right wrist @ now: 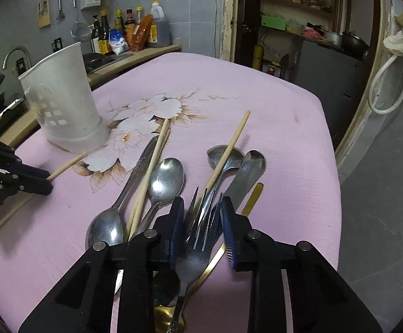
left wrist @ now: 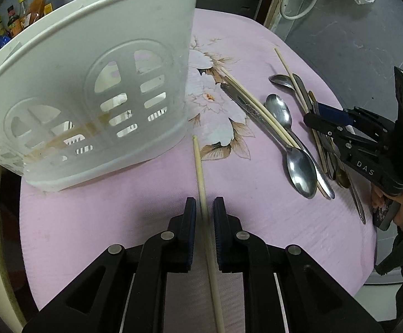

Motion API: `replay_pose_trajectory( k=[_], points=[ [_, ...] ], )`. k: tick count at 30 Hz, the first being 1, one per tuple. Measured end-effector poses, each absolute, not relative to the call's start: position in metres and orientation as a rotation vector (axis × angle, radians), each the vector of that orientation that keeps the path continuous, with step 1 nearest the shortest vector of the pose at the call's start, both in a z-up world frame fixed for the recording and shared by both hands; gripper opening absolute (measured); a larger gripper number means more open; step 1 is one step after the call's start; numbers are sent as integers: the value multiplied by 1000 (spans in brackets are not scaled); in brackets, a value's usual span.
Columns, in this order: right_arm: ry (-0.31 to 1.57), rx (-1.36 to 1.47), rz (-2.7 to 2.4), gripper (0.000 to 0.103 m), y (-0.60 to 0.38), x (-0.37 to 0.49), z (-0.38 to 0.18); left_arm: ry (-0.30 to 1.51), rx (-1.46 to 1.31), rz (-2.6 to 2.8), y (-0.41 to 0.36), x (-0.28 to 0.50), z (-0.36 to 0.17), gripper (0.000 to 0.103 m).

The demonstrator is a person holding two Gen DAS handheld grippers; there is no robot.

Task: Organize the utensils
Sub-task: 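Grasp the silver fork with the right tool while the left tool lifts the chopstick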

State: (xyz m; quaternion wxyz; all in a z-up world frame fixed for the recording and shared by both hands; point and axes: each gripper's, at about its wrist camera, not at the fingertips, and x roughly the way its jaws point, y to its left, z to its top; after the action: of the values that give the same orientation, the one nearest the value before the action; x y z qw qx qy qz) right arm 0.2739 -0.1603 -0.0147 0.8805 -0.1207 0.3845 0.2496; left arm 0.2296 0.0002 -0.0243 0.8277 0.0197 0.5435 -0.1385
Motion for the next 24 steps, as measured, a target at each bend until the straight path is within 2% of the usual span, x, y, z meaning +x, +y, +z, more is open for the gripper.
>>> replay_pose_trajectory(
  k=[3,11,24],
  points=[
    [795,-221,540,21,-162,269,-13,1148,13,-285,10,231,-21,3],
    [658,-174,586,20,-168,236,6,1061,-119,-303,31,209,-12,3],
    [343,-147,613,20,-159,174,41,578,-205,-201,46,152,39,3]
  ],
)
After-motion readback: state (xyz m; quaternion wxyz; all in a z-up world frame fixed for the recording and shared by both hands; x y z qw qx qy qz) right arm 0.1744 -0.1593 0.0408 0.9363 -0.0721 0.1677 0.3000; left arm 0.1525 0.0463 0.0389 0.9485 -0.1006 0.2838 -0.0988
